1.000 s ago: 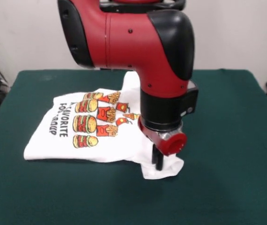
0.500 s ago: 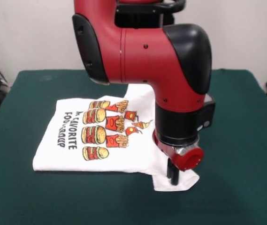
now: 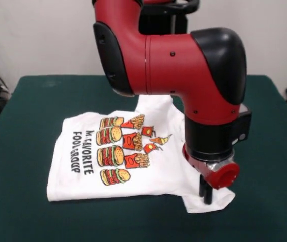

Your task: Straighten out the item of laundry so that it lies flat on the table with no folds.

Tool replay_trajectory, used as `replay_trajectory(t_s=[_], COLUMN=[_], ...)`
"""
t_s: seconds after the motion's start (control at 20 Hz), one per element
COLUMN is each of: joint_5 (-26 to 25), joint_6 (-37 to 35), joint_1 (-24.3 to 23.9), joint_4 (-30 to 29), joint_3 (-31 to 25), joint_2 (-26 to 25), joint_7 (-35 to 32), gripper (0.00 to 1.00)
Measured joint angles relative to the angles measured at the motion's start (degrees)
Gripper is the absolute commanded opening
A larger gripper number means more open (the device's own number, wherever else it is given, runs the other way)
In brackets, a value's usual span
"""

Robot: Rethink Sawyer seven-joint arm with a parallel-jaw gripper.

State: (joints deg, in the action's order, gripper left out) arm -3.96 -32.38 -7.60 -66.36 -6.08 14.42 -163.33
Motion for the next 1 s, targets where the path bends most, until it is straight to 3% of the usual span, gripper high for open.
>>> replay_trajectory(t_s=[0.55,1.0], joint_5=[5.55,13.60], joint_6=[-2.66,-7.69], joint_1=[3.33,9.33], joint_4=[-0.02,1.98], joint_3=[2.63,8.83], joint_2=[1.37,1.73], joint_7=[-0.06,-2.90], gripper=[0.00,0.00])
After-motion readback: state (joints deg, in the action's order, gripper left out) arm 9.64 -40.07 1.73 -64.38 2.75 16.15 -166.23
